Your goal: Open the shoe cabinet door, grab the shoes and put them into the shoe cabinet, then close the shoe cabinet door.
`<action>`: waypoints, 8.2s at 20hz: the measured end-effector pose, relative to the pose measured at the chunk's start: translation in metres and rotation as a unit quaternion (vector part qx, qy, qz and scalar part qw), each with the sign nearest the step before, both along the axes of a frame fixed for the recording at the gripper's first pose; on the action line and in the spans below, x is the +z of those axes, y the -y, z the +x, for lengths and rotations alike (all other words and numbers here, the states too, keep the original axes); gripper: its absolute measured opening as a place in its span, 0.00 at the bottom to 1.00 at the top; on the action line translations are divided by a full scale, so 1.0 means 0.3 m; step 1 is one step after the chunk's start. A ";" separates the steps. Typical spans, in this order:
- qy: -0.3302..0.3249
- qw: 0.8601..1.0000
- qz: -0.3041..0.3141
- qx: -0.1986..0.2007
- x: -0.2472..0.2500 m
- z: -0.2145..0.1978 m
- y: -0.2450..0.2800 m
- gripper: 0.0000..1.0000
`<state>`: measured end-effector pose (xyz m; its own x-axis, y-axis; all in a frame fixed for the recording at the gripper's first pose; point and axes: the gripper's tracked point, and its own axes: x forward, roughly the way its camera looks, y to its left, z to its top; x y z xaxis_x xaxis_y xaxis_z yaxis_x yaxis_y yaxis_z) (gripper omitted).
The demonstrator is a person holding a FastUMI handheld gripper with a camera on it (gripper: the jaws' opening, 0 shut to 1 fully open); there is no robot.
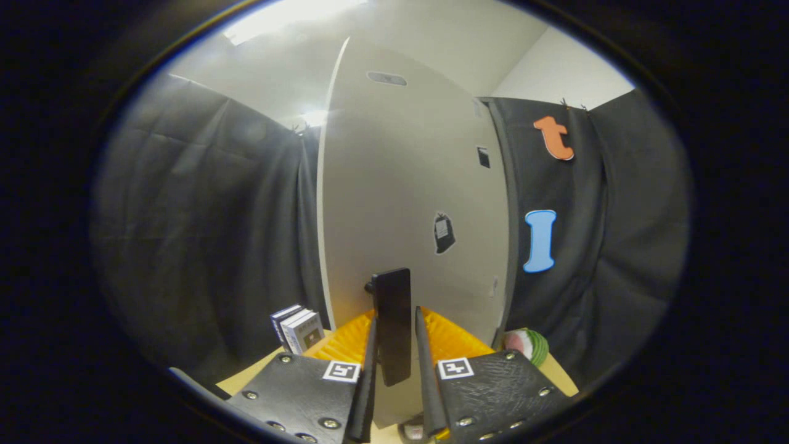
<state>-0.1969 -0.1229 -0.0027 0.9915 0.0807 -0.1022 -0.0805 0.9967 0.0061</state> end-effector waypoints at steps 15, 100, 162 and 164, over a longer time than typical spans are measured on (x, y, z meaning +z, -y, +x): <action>0.024 0.991 -0.004 -0.135 0.091 -0.221 0.588 0.21; -0.307 0.945 -0.103 -0.048 -1.512 0.010 0.090 0.01; 0.000 0.988 -0.052 -0.143 -0.185 0.531 0.067 0.96; -0.003 0.991 -0.055 -0.125 -0.170 0.429 0.068 0.96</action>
<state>-0.0681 -0.1433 -0.0537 0.9784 -0.1798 -0.1023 0.1693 0.9801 -0.1037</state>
